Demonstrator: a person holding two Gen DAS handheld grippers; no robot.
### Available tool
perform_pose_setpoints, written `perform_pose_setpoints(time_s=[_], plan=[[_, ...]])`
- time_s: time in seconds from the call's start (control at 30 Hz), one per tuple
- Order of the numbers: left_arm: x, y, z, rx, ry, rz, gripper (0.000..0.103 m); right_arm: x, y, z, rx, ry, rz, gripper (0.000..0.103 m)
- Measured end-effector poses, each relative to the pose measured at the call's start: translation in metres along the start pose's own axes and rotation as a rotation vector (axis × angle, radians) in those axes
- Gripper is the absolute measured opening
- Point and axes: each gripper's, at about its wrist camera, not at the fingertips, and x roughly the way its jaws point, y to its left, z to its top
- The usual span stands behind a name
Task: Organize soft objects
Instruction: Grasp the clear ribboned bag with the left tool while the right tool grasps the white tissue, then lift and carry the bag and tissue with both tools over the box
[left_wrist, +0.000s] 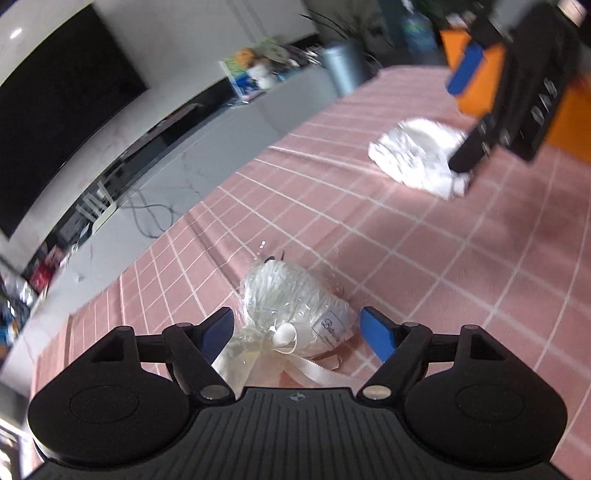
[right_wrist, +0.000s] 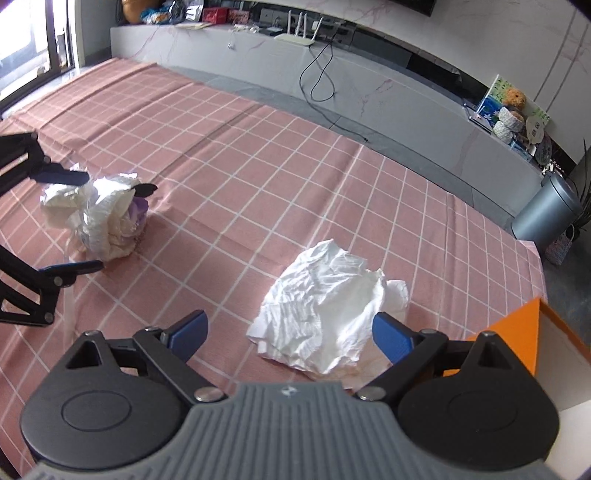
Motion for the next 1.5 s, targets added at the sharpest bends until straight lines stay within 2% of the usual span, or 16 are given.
perform_pose_setpoints(time_s=[0.17, 0.27, 0.43, 0.6, 0.63, 0.7, 0.83, 0.93, 1.1, 1.2, 1.3, 1.37, 1.5], plan=[[0.015, 0.006, 0.008, 0.136, 0.071, -0.055, 0.097, 0.013, -0.017, 0.009, 0.021, 0.051, 0.019, 0.096], [0.027, 0.013, 0.016, 0.173, 0.099, -0.11, 0.099, 0.026, -0.026, 0.014, 0.053, 0.078, 0.022, 0.097], [0.046, 0.022, 0.028, 0.218, 0.136, -0.162, 0.099, 0.047, -0.037, 0.018, 0.114, 0.137, 0.064, 0.097], [0.065, 0.031, 0.042, 0.25, 0.216, -0.221, 0.099, 0.058, -0.045, 0.015, 0.178, 0.167, 0.119, 0.097], [0.067, 0.032, 0.045, 0.255, 0.232, -0.234, 0.095, 0.059, -0.045, 0.014, 0.184, 0.169, 0.128, 0.095], [0.074, 0.035, 0.052, 0.251, 0.276, -0.255, 0.089, 0.061, -0.046, 0.013, 0.192, 0.173, 0.137, 0.092], [0.084, 0.033, 0.061, 0.245, 0.324, -0.271, 0.087, 0.063, -0.052, 0.011, 0.219, 0.173, 0.153, 0.086], [0.085, 0.031, 0.065, 0.242, 0.328, -0.273, 0.083, 0.067, -0.057, 0.009, 0.248, 0.188, 0.167, 0.078], [0.085, 0.028, 0.068, 0.232, 0.336, -0.256, 0.078, 0.069, -0.059, 0.007, 0.261, 0.179, 0.17, 0.075], [0.084, 0.027, 0.069, 0.218, 0.337, -0.24, 0.075, 0.067, -0.055, 0.006, 0.238, 0.171, 0.15, 0.069], [0.081, 0.025, 0.07, 0.201, 0.331, -0.209, 0.072, 0.065, -0.055, 0.005, 0.222, 0.165, 0.142, 0.058], [0.077, 0.024, 0.071, 0.183, 0.324, -0.191, 0.071, 0.063, -0.055, 0.005, 0.217, 0.161, 0.151, 0.041], [0.062, 0.026, 0.076, 0.098, 0.277, -0.185, 0.07, 0.06, -0.052, 0.004, 0.201, 0.156, 0.155, 0.031]])
